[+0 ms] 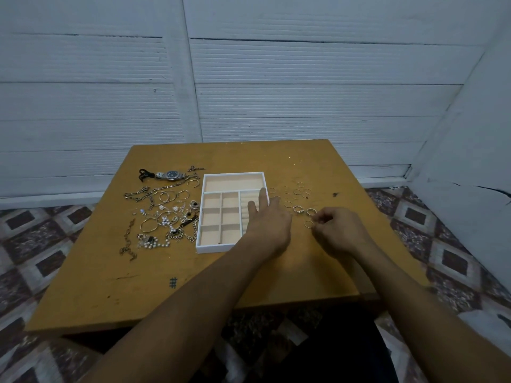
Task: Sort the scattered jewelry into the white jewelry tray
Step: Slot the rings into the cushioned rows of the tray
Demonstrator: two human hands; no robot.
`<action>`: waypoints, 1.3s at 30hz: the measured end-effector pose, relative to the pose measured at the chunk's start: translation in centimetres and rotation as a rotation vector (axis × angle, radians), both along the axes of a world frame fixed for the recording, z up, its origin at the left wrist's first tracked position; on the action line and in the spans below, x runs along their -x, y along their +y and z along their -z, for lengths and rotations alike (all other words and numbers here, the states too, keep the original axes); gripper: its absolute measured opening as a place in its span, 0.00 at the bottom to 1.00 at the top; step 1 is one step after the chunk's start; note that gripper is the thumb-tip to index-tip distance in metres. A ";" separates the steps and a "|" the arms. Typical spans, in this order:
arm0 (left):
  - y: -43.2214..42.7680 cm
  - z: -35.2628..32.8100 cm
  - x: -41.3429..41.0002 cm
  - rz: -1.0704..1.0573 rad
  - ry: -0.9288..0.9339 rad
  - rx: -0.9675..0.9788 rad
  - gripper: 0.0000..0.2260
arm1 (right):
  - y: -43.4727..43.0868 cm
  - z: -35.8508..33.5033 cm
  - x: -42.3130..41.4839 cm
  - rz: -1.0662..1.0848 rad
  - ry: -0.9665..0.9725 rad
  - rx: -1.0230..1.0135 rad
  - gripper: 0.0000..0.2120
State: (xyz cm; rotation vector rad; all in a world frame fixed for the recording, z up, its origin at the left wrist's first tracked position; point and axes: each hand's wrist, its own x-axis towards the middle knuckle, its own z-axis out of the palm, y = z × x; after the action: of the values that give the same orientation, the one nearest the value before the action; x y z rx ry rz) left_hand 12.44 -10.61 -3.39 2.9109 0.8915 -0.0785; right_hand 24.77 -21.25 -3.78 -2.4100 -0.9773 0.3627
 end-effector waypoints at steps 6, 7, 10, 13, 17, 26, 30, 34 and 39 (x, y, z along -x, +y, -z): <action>0.0 -0.6 -0.3 -0.005 0.025 0.028 0.14 | -0.1 0.5 0.0 0.020 0.006 -0.010 0.07; 0.0 -0.7 -0.4 0.003 0.014 0.035 0.14 | -0.1 0.5 0.0 0.021 0.001 -0.015 0.08; 0.1 -0.9 -0.2 0.031 -0.051 0.075 0.12 | 0.1 0.6 0.3 0.013 -0.019 -0.026 0.08; 0.5 -1.5 0.4 0.014 -0.185 0.172 0.07 | 0.3 0.7 0.4 0.015 -0.030 -0.034 0.09; 2.7 -2.2 2.3 -0.094 -0.418 0.302 0.05 | 0.5 0.9 0.3 0.008 -0.039 -0.026 0.08; 9.3 -4.0 7.7 -0.229 -0.478 0.237 0.06 | 0.7 0.7 0.2 -0.033 -0.006 -0.018 0.02; 10.7 -4.3 9.1 -0.243 -0.447 0.286 0.06 | 1.0 0.7 0.2 -0.011 0.027 0.026 0.04; 11.0 -4.5 9.3 -0.227 -0.440 0.306 0.04 | 1.0 0.7 0.2 -0.013 -0.008 0.021 0.06; 11.3 -4.0 8.5 -0.186 -0.415 0.291 0.03 | 0.7 0.1 0.0 -0.035 0.002 0.000 0.04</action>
State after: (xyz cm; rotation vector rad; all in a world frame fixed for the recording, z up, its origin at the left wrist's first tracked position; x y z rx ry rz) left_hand 3.96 0.65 0.62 2.4331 0.9715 0.3638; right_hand 24.81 -20.60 -3.88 -2.3948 -1.0198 0.3781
